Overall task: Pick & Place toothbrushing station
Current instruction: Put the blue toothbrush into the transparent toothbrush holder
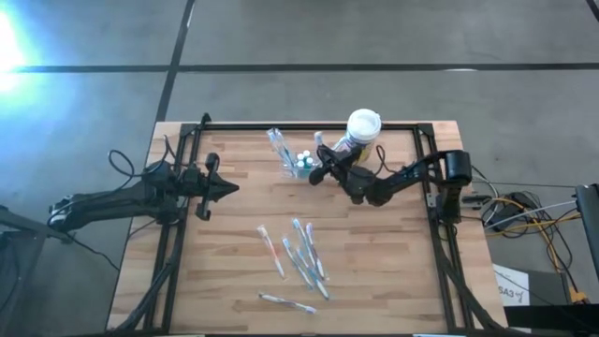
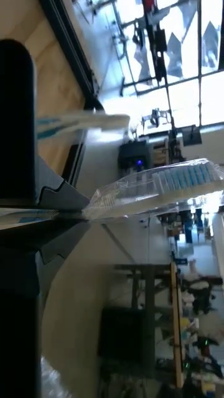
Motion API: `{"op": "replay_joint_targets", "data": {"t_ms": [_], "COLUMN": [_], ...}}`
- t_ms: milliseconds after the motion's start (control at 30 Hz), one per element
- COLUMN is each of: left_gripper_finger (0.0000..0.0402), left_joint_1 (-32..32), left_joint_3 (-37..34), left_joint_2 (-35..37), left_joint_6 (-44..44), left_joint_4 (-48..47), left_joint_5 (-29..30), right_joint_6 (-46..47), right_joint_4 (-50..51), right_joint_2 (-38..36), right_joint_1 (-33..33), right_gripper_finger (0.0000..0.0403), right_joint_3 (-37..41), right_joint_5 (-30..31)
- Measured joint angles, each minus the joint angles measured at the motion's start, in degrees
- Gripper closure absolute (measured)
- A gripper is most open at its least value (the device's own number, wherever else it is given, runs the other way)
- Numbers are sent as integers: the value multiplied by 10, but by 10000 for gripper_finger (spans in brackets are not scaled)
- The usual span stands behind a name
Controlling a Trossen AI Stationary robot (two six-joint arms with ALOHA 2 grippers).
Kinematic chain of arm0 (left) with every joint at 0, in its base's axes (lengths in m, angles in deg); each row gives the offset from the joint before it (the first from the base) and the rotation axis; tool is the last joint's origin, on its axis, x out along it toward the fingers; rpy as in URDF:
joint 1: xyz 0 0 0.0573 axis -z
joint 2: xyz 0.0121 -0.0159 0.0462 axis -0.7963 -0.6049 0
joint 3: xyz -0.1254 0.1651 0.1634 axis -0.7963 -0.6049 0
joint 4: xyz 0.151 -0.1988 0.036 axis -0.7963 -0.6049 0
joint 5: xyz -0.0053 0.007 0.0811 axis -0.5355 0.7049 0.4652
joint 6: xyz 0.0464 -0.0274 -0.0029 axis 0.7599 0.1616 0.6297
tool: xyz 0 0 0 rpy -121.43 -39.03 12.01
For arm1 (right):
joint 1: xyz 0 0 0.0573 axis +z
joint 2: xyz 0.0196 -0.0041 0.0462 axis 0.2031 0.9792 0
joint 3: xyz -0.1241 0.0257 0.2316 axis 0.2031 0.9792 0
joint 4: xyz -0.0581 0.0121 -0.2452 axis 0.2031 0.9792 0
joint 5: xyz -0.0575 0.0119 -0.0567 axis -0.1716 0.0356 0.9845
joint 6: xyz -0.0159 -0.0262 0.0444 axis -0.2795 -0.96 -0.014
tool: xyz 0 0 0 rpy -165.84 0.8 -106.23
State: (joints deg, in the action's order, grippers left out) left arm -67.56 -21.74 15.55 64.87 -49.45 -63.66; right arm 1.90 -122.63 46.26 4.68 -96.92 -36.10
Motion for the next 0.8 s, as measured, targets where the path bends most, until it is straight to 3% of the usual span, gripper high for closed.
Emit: {"op": "replay_joint_targets", "data": {"t_ms": [500,800], "left_gripper_finger": [384,391], "left_joint_1": [0,0], "left_joint_3": [0,0], "left_joint_2": [0,0], "left_joint_6": [-1,-5], "left_joint_4": [0,0], "left_joint_5": [0,0], "right_joint_6": [57,61], "right_joint_4": [-22,-22], "right_joint_2": [48,42], "right_joint_1": [-3,1], "right_gripper_finger": [388,318], "right_joint_3": [1,1], "right_joint_5": [48,48]}}
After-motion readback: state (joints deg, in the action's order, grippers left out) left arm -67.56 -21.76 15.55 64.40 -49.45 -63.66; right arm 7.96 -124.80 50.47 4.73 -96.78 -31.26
